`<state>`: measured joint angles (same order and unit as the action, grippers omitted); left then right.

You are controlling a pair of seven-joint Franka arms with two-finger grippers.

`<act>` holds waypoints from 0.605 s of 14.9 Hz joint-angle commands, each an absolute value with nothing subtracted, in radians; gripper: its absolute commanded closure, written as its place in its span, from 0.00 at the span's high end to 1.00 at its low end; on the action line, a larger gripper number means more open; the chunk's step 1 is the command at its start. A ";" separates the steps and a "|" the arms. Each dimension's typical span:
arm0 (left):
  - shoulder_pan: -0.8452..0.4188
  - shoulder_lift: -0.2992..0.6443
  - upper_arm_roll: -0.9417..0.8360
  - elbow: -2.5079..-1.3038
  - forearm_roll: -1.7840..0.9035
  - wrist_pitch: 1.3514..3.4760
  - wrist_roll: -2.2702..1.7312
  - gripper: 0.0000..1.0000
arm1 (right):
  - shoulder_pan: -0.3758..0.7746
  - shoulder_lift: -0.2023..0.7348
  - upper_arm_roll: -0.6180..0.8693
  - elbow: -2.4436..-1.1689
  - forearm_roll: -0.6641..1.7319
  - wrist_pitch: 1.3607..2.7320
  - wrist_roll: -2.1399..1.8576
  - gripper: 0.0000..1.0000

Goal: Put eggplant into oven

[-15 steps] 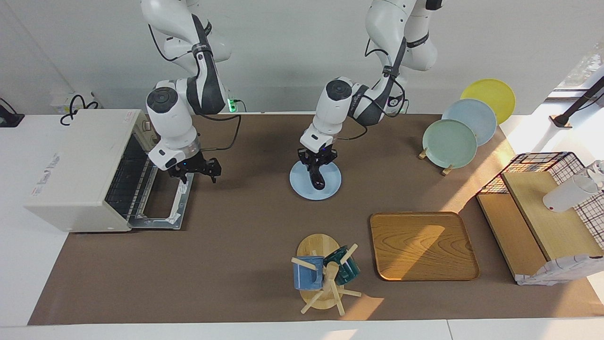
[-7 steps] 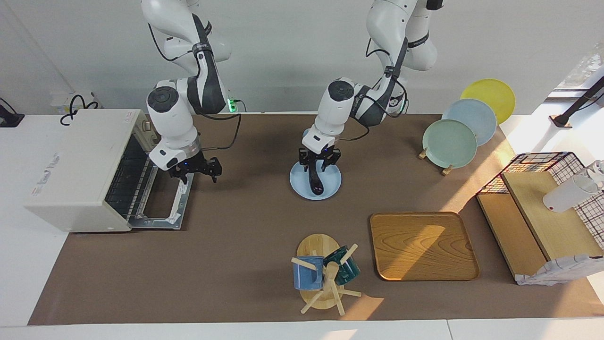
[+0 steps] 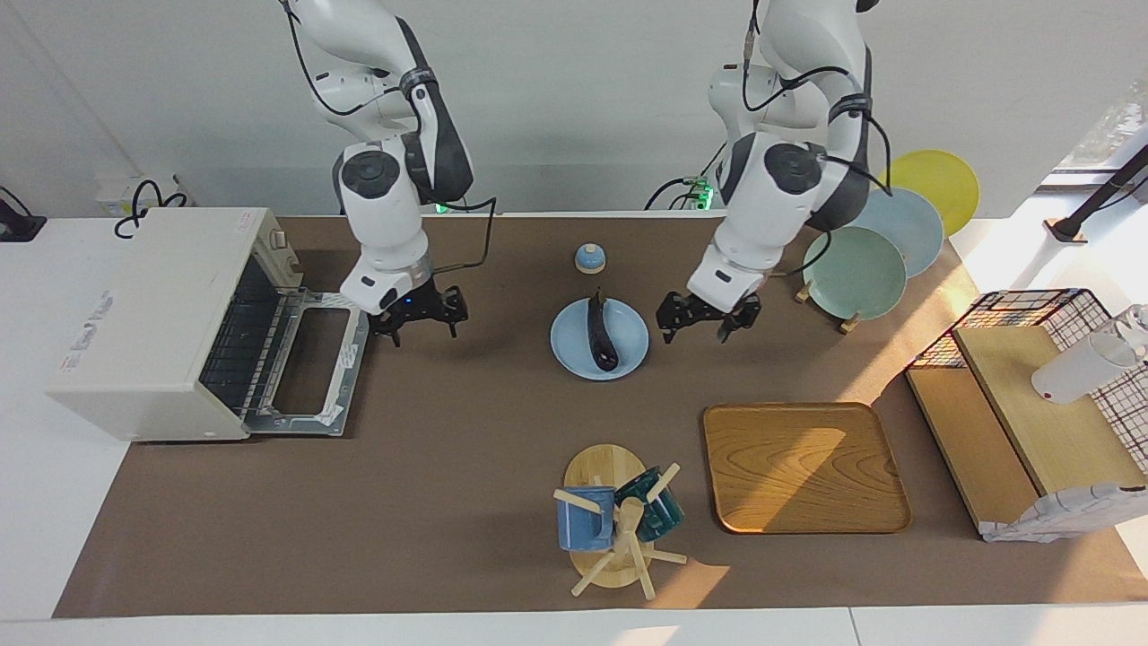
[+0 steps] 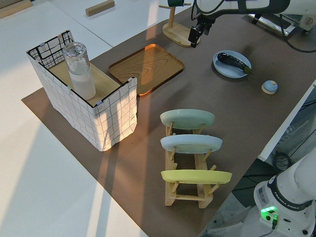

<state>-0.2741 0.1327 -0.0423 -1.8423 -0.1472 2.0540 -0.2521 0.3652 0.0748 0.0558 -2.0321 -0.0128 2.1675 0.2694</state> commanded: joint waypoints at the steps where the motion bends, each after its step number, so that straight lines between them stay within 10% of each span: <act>1: -0.218 0.117 -0.052 -1.821 -0.134 2.002 -0.198 1.00 | 0.489 0.252 0.058 -1.753 0.012 2.047 0.412 1.00; 5: -0.198 0.092 -0.051 -1.813 -0.091 1.977 -0.180 1.00 | 0.722 0.559 0.057 -1.396 -0.052 1.997 0.748 1.00; 9: -0.146 0.071 -0.046 -1.775 -0.084 1.892 -0.098 1.00 | 0.796 0.581 0.058 -1.495 -0.101 2.170 0.844 1.00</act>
<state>-0.1803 0.0927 -0.0408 -1.7974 -0.0995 1.9549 -0.1475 0.7957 0.5761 0.0592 -1.4567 -0.0824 2.1152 0.8210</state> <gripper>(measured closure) 0.000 0.000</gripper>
